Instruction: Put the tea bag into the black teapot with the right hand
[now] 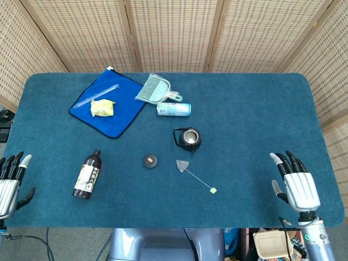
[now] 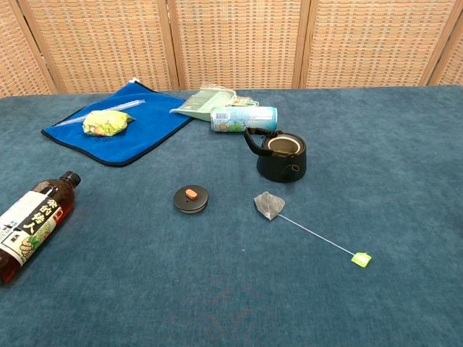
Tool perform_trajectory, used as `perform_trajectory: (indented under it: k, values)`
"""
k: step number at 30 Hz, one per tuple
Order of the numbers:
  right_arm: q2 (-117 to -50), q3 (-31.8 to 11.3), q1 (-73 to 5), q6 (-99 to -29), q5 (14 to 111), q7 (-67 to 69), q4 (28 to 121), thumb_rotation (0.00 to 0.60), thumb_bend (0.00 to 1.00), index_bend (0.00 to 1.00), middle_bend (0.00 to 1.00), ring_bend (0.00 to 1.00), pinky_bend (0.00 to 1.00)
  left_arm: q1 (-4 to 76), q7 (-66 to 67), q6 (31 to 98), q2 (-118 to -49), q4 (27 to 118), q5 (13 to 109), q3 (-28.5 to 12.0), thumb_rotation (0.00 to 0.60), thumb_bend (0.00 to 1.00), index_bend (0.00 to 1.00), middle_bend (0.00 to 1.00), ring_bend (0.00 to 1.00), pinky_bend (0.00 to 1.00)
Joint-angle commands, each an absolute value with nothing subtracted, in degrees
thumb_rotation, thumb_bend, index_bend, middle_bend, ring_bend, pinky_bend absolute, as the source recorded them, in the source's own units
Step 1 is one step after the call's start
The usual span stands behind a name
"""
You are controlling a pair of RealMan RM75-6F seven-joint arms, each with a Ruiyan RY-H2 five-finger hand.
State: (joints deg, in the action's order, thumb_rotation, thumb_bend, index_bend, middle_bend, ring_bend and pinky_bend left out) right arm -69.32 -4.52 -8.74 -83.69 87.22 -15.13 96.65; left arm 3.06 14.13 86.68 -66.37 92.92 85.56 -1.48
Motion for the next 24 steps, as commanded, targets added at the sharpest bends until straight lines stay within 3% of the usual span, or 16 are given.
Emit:
perform_trajectory:
  k: [1,24]
  values:
    - [-69.3,-4.5,-8.8,-83.6,87.2,-15.1,96.7,0.6,0.57,0.16,0.24,0.12,0.24,3.1,14.2,86.5,-66.4,92.9,85.5,-1.5,0.6,0.35,0.0,0.0,0.0,0.0]
    - [-67.3,-3.7,-12.3,-80.5,93.0,-10.1,99.1,0.6,0.57,0.16,0.28,0.13,0.26,3.3,14.6,86.6,-65.9,93.3,85.3,-1.8,0.6,0.35,0.0,0.0,0.0,0.0]
